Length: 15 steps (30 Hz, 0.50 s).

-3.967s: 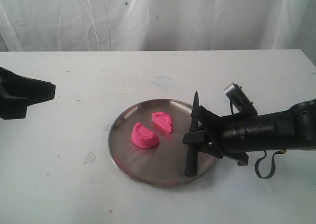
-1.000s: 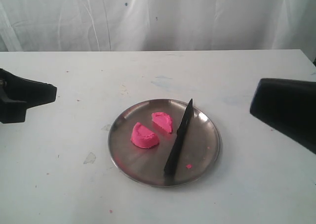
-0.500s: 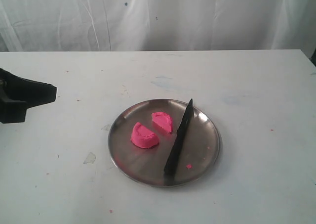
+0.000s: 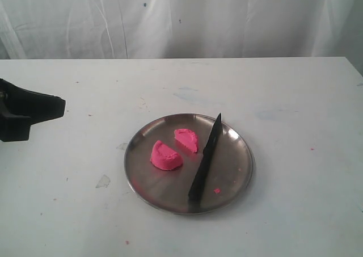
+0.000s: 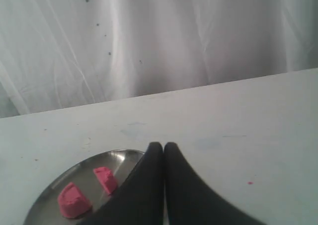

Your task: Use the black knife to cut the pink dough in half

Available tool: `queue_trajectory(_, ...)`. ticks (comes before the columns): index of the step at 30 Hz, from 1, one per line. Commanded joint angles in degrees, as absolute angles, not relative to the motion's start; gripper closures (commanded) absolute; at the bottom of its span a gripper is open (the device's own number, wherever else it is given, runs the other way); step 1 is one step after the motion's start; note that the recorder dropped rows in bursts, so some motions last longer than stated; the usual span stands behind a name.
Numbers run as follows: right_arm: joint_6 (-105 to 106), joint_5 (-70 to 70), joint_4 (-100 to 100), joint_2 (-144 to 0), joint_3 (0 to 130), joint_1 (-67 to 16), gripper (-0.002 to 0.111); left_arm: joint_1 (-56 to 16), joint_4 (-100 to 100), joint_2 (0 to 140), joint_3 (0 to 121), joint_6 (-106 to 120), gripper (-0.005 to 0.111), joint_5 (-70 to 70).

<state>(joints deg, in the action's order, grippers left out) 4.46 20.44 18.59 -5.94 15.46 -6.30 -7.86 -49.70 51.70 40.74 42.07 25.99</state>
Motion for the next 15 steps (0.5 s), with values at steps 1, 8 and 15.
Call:
queue_trajectory(1,1.20,14.45,11.49,-2.69,10.04,-5.90,0.108,-7.86,-50.46,51.30,40.44,42.15,0.107,26.58)
queue_trajectory(8,1.07,6.89,11.20,0.00,1.74,-5.64,0.108,-7.86,-50.46,51.30,40.44,42.15,0.107,26.58)
queue_trajectory(15,1.07,8.23,10.37,0.00,0.00,-5.64,0.108,-7.86,-50.47,51.30,40.44,42.15,0.107,26.57)
